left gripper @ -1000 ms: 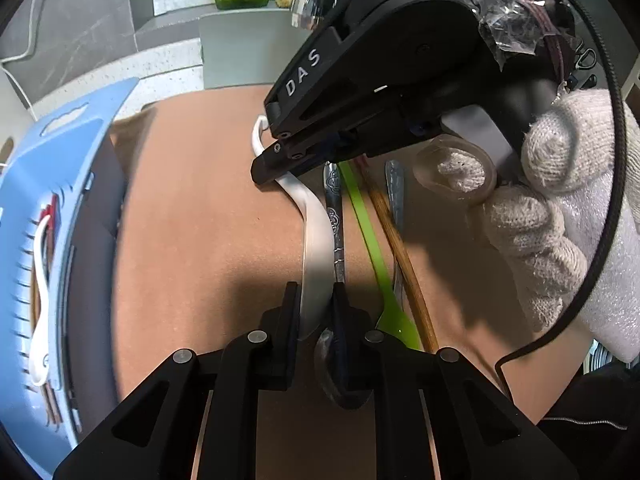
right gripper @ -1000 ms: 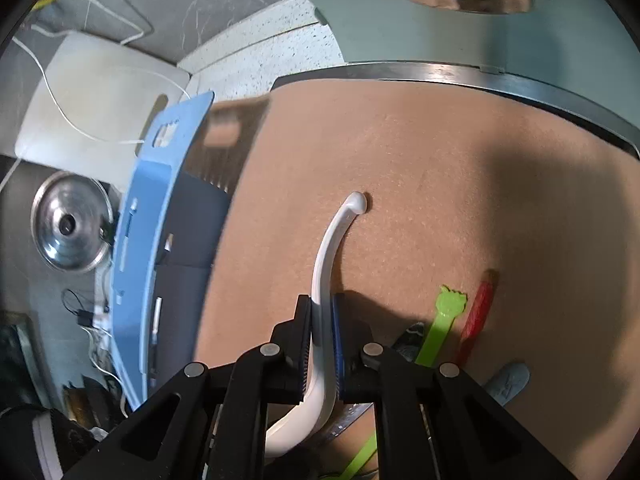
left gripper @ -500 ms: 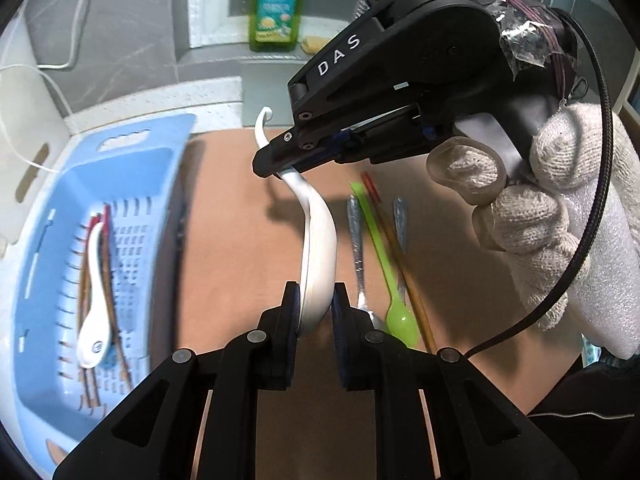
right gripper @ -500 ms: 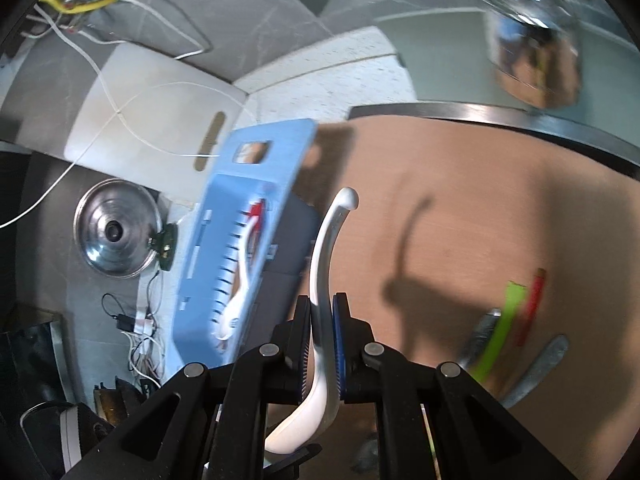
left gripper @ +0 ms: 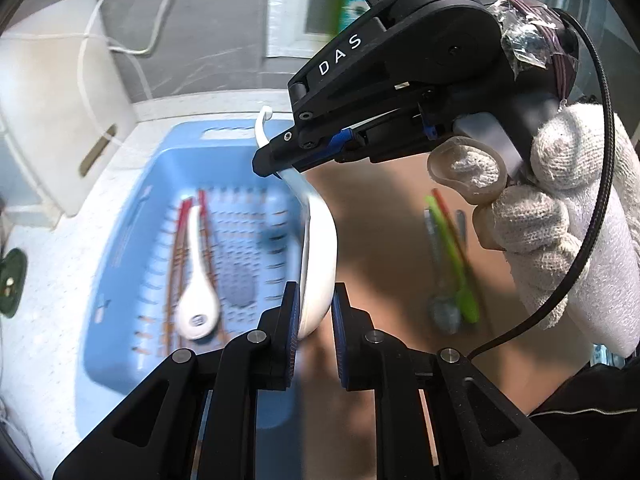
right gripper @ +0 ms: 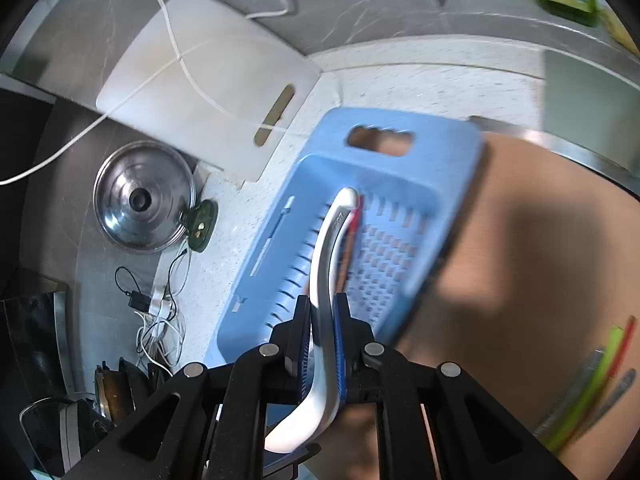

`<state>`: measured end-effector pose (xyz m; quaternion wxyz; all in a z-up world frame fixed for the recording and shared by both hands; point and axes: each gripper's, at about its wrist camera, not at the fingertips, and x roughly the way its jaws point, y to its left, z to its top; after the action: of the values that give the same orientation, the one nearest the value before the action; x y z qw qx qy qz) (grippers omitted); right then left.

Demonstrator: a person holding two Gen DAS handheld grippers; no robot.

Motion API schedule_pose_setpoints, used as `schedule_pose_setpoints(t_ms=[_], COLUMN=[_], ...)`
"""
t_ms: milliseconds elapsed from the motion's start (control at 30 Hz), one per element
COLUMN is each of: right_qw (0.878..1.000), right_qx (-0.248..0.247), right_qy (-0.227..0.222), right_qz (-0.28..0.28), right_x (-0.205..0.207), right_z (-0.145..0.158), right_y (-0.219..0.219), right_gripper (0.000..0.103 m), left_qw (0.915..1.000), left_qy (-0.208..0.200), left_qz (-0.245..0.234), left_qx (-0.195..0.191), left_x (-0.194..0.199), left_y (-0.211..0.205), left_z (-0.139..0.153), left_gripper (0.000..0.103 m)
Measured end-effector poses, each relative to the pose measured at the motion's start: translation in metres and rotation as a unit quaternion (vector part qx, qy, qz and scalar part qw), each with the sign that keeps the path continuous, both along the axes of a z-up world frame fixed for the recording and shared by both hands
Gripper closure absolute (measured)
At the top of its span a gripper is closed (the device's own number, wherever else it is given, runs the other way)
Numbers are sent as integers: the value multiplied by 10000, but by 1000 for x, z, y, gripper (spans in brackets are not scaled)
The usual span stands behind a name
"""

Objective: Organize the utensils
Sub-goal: 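Carry the white spoon with the right tool and lower it into the blue basket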

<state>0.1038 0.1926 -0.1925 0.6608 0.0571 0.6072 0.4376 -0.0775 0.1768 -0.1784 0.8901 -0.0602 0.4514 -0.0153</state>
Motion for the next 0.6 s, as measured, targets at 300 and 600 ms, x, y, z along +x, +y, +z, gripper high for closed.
schedule_pose_setpoints(t_ms=[300, 600], right_qw=[9992, 9969], right_qx=[-328, -741], right_qy=[93, 28], right_qz=[201, 257], right_x=[-5, 1], right_z=[-29, -54], right_y=[48, 71], right_gripper=[93, 93], left_qw=[9987, 9959], left_qy=[174, 399], left_qz=[285, 395], left_qx=[-381, -706], left_x=[2, 16], left_y=[48, 70], left_z=[-29, -51], left_gripper=[89, 89])
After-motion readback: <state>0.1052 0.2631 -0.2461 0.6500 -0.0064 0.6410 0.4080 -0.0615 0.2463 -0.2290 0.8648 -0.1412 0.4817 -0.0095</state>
